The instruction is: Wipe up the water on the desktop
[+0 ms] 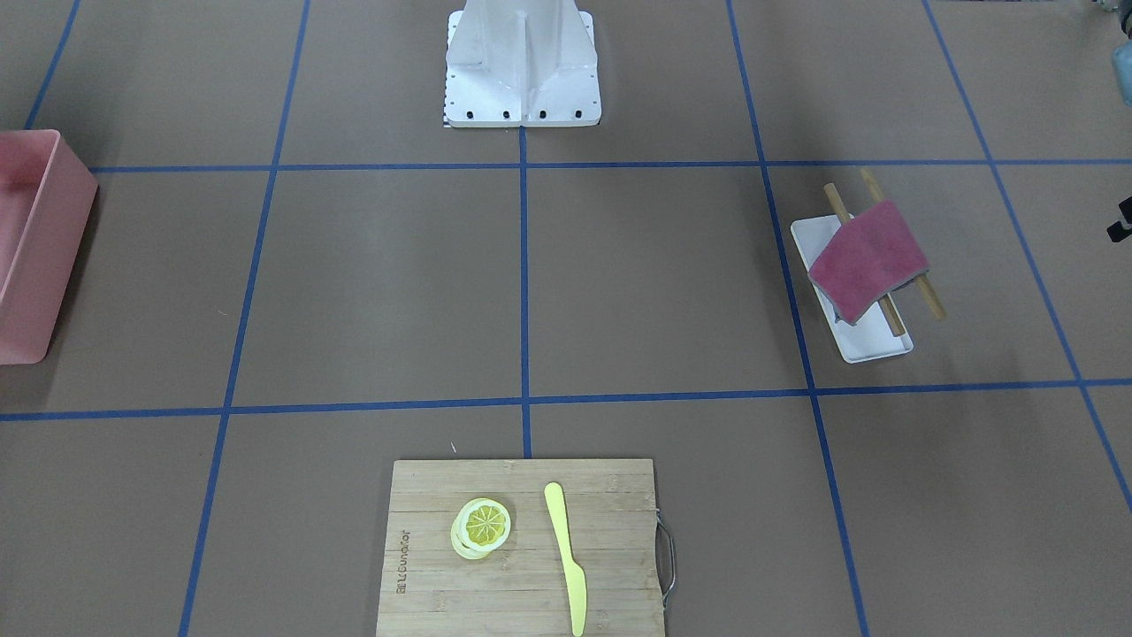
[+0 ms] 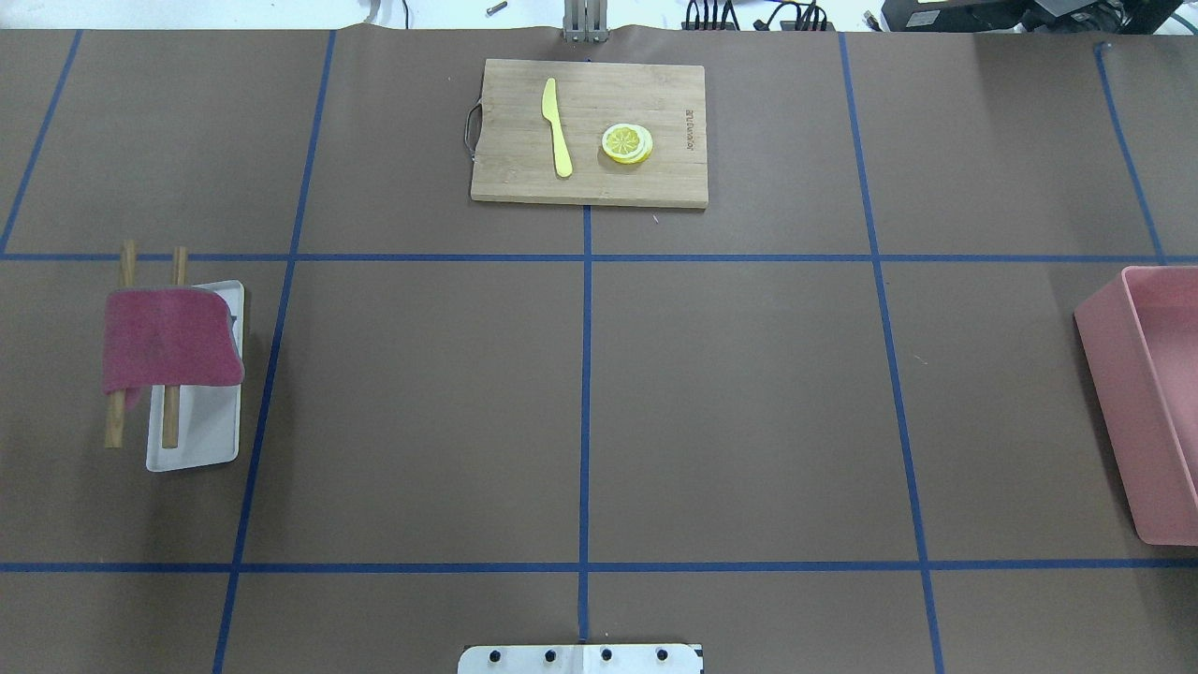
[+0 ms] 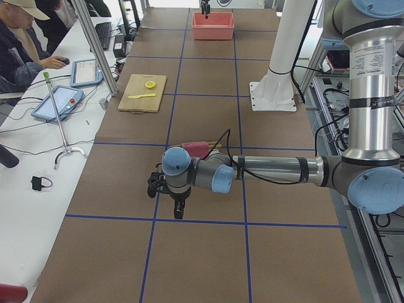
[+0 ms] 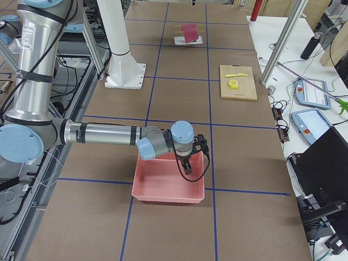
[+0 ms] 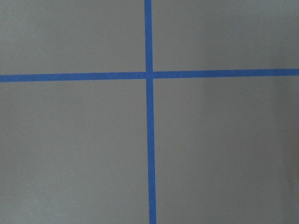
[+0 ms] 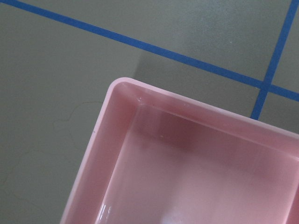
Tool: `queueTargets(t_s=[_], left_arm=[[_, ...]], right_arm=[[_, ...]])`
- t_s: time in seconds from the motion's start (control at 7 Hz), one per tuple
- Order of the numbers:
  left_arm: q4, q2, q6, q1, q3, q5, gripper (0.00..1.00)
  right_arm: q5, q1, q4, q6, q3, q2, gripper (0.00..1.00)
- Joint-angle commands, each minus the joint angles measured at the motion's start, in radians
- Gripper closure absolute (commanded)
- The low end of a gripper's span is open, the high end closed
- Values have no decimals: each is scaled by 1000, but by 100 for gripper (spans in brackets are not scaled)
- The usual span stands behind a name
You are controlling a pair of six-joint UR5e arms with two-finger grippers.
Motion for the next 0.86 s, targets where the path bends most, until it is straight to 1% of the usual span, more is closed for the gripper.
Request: queueTargets(t_s=[0.0,0.14,0.29,0.57,0.71], left_arm=[[2,9,1,-3,-20,-6,2],[6,7,2,0,-11,4,2],[0,6,0,-1,-21,3,2],[6,-21,-2,0,-34,-2,2],[-4,-18,-2,-1,-40,-9,2]], right_arm=[[-1,0,-2,7,10,9,0],[-10,0,-6,10,8,18,0],[-77,0,-30,13,4,52,0],[-82,-4,-69,13,8,55,0],[-78,-2,-115,11,8,76,0]])
